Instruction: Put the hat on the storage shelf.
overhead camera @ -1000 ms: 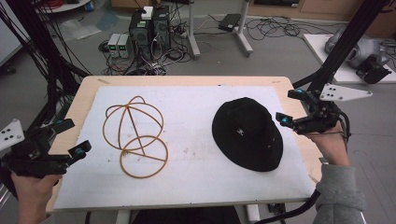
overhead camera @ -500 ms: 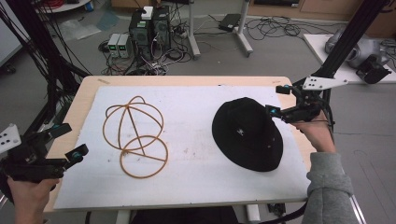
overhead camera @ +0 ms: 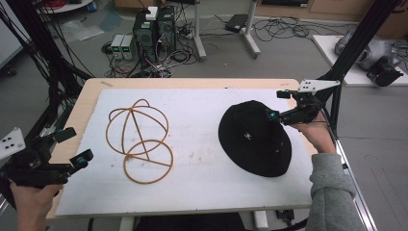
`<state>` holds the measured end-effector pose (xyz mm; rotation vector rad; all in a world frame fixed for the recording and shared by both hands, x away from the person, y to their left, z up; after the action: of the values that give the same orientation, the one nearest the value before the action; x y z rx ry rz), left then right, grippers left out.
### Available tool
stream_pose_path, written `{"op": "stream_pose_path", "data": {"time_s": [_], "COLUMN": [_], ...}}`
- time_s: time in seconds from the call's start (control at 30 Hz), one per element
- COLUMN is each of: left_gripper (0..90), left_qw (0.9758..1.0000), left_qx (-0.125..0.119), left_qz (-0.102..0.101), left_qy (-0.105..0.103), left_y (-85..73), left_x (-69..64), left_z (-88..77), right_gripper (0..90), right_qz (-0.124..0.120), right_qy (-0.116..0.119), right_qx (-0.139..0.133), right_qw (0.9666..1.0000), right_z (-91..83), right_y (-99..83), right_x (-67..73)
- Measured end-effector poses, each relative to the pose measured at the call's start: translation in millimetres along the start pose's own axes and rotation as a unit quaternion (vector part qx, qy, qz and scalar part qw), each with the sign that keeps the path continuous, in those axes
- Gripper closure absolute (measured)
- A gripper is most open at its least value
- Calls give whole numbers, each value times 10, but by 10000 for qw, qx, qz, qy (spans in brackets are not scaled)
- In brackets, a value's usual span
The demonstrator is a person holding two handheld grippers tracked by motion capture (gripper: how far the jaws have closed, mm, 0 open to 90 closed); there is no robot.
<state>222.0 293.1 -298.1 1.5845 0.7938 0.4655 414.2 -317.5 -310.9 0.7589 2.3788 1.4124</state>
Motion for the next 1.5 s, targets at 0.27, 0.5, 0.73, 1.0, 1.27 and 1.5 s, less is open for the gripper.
{"op": "stream_pose_path", "data": {"time_s": [0.27,0.5,0.73,1.0,1.27,1.5], "left_gripper": [36,36,36,36,36,36], "left_qw": [10000,10000,10000,10000,10000,10000], "left_qx": [30,54,27,-13,18,8], "left_qz": [-15,-27,-14,-9,-11,-15], "left_qy": [-6,-11,23,49,47,61], "left_y": [-14,-24,-24,-17,-24,-23], "left_x": [8,18,23,20,31,40], "left_z": [21,32,25,9,18,6], "right_gripper": [30,31,32,72,320,601], "right_qz": [136,92,164,134,94,-68], "right_qy": [-59,-56,-35,73,186,382], "right_qx": [197,103,233,334,396,424], "right_qw": [9997,9999,9996,9993,9990,9983], "right_z": [143,216,297,332,333,330], "right_y": [-160,-217,-278,-298,-311,-317], "right_x": [-60,-85,-100,-90,-95,-66]}}
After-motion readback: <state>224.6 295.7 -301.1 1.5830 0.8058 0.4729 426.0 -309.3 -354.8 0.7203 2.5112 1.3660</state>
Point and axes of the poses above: each handheld gripper's, and its own axes: z roughly forward along the jaws, y roughly out of its top, x roughly to its left, the point moved 2 cm from there along z, roughly forward along the jaws, and after that the axes turned 5 degrees about x, right-handed, at the moved point
